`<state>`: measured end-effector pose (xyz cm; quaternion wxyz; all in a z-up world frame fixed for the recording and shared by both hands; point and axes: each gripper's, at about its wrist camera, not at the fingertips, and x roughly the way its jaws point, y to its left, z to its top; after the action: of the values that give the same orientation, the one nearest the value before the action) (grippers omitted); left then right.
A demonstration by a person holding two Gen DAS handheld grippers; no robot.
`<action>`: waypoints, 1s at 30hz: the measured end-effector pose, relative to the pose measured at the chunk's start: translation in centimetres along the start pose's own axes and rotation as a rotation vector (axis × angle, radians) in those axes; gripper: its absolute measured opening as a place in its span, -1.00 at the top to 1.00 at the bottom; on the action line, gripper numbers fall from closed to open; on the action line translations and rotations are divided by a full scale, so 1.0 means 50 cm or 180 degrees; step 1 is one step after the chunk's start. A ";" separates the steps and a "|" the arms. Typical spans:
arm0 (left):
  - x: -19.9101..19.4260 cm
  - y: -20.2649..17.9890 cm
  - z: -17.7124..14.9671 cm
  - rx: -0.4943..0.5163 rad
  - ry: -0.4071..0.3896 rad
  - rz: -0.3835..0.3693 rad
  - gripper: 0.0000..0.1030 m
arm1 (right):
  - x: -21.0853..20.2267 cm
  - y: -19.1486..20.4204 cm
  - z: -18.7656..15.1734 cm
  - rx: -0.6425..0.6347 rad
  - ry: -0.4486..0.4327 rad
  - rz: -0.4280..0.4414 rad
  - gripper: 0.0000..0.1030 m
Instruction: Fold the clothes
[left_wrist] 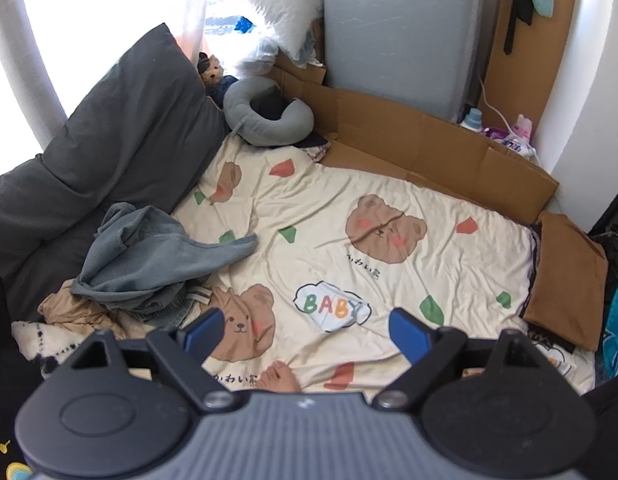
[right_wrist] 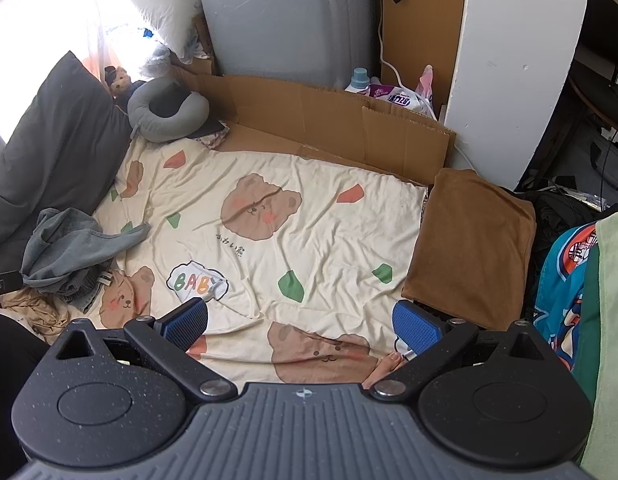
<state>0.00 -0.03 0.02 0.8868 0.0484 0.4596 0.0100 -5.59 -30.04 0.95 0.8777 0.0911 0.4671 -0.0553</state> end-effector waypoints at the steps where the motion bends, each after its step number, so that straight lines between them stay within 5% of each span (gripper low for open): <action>1: 0.000 0.001 0.000 -0.0006 0.0003 -0.0028 -0.76 | 0.000 0.000 0.000 0.0005 -0.0006 0.0006 -0.97; 30: -0.004 -0.018 -0.006 -0.0053 -0.0035 -0.0066 -0.77 | -0.002 0.009 -0.004 -0.0033 -0.0007 -0.0020 -0.97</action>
<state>-0.37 -0.92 -0.09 0.8897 0.0363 0.4551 0.0043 -5.73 -29.55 1.00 0.8786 0.0850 0.4667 -0.0557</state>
